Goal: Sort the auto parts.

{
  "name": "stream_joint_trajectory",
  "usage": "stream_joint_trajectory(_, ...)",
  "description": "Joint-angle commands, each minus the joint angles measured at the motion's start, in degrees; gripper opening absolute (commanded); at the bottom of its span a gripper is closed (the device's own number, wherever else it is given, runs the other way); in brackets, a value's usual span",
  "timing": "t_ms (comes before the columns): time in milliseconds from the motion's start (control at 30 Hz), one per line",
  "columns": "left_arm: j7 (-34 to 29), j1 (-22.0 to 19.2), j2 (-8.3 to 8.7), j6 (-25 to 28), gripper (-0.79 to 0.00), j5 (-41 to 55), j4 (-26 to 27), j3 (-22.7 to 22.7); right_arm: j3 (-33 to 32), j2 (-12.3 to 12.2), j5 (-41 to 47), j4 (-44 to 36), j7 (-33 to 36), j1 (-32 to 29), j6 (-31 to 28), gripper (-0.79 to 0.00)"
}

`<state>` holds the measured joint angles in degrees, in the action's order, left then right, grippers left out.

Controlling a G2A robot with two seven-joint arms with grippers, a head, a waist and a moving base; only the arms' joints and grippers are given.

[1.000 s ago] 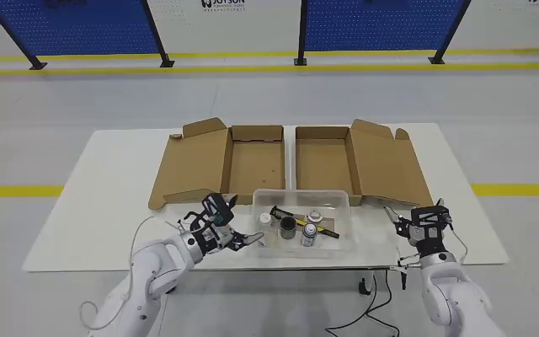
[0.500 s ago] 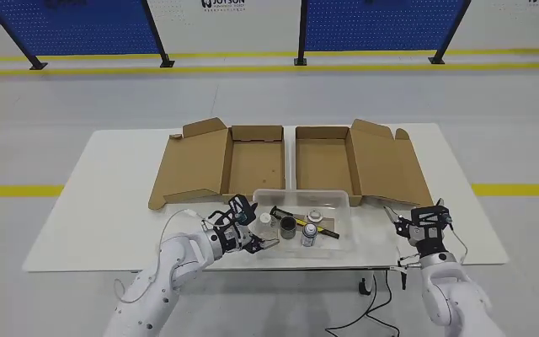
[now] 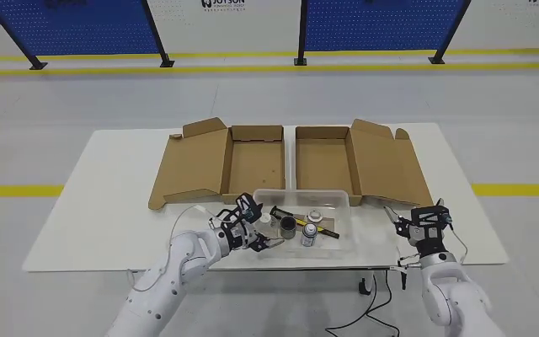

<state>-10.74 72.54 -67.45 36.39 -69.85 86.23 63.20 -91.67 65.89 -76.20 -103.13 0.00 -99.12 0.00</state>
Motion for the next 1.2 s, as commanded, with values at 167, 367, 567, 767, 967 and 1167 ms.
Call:
stream_joint_trajectory(167,0.3,-0.2,-0.02,-0.2,0.0,0.1,-0.1,-0.5,0.0,0.0,0.0,0.0,0.0,0.0,0.0,0.0)
stream_joint_trajectory(367,0.2,0.1,0.02,-0.2,-0.028,-0.3,0.2,-1.1,0.0,0.0,0.0,0.0,0.0,0.0,0.0,0.0)
stream_joint_trajectory(567,0.1,0.0,0.04,0.2,-0.052,-0.7,0.4,-1.7,0.0,0.0,0.0,0.0,0.0,0.0,0.0,0.0)
stream_joint_trajectory(767,0.0,-0.4,0.02,-0.3,-0.114,-1.2,-0.2,-2.2,0.0,0.0,0.0,0.0,0.0,0.0,0.0,0.0)
stream_joint_trajectory(967,0.0,-0.9,-0.07,-1.2,-0.157,-1.4,-0.8,-2.6,0.0,0.0,0.0,0.0,0.0,0.0,0.0,0.0)
stream_joint_trajectory(1167,0.0,-1.2,-0.09,-1.4,-0.222,-1.1,-1.3,-2.8,0.0,0.0,0.0,0.0,0.0,0.0,0.0,0.0)
